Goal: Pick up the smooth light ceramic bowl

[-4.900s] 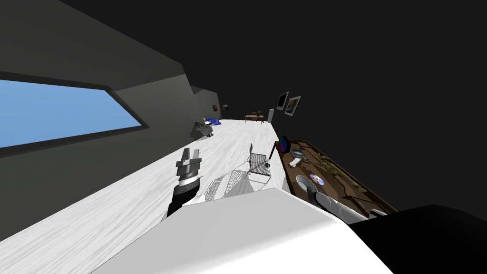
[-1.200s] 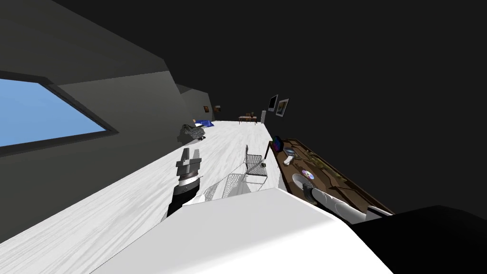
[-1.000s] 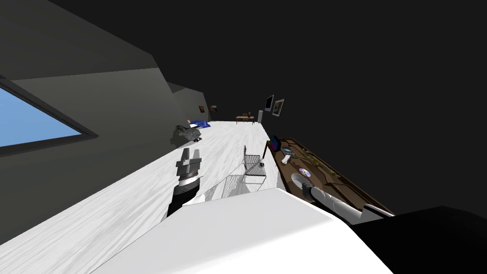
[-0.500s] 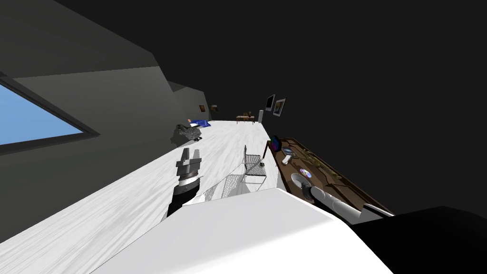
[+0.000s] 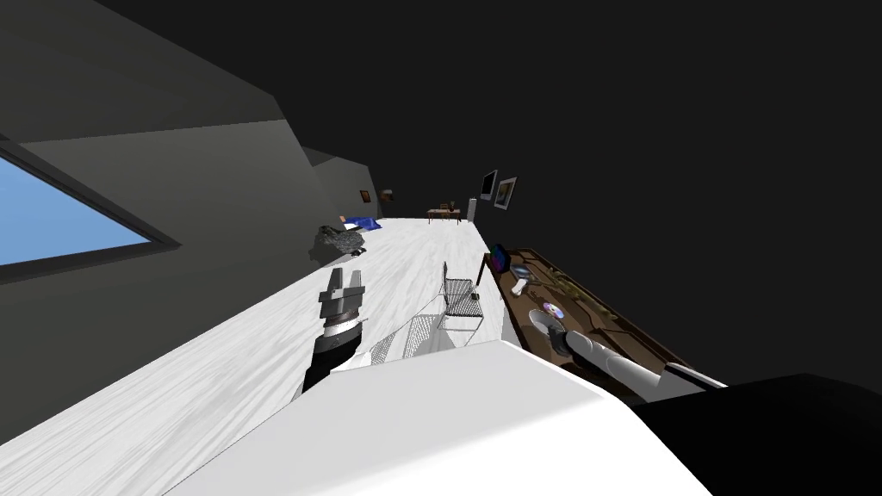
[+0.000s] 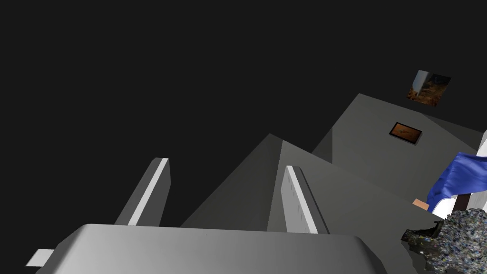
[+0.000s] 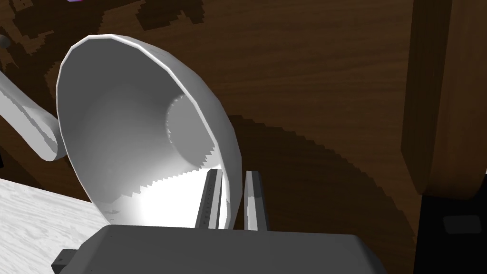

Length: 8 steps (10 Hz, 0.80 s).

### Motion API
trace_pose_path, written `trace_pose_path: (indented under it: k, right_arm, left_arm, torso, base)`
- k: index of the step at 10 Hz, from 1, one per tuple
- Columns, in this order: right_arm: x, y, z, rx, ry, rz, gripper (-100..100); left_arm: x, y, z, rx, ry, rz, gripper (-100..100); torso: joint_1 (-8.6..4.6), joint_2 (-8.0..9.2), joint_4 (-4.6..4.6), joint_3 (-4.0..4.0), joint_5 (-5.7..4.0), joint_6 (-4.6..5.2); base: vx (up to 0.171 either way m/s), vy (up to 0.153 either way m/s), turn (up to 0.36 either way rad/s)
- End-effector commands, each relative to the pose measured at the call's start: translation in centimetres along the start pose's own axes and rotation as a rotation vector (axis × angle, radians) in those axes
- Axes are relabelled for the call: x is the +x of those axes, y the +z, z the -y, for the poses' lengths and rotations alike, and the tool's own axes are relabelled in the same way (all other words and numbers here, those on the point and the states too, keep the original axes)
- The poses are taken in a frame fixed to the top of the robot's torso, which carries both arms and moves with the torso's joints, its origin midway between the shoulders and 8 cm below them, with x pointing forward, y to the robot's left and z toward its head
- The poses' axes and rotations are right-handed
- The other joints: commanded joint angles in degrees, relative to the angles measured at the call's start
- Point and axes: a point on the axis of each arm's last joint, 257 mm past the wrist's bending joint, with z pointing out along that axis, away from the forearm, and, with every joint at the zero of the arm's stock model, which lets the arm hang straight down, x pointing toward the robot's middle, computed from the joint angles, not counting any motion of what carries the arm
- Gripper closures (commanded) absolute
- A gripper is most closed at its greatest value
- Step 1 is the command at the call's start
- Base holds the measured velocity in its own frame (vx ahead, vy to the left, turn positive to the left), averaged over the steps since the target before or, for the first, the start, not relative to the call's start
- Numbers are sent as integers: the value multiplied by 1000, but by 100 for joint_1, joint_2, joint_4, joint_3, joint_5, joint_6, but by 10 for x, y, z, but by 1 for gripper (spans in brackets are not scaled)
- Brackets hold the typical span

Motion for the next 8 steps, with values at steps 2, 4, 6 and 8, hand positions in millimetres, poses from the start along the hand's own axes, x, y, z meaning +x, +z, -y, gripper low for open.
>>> trace_pose_path:
  k: [2, 4, 6, 8]
  right_arm:
    - [7, -5, 13, 3, 1, 0, 100]
    - [18, -15, 39, 8, -5, -2, 100]
    - [25, -22, 55, 12, -10, -3, 100]
    - [23, -20, 47, 10, -7, -3, 0]
  left_arm:
    - [0, 0, 0, 0, 0, 0, 0]
    - [0, 0, 0, 0, 0, 0, 0]
    - [0, 0, 0, 0, 0, 0, 0]
    - [0, 0, 0, 0, 0, 0, 0]
  torso:
    - [0, -1, 1, 0, 3, -1]
    - [-2, -2, 2, 0, 3, -2]
    - [12, 2, 4, 3, 8, -4]
    - [-5, 0, 4, 2, 2, -3]
  base:
    - [-20, 54, -13]
    - [-26, 75, -21]
    - [-25, 73, -17]
    - [-7, 17, -3]
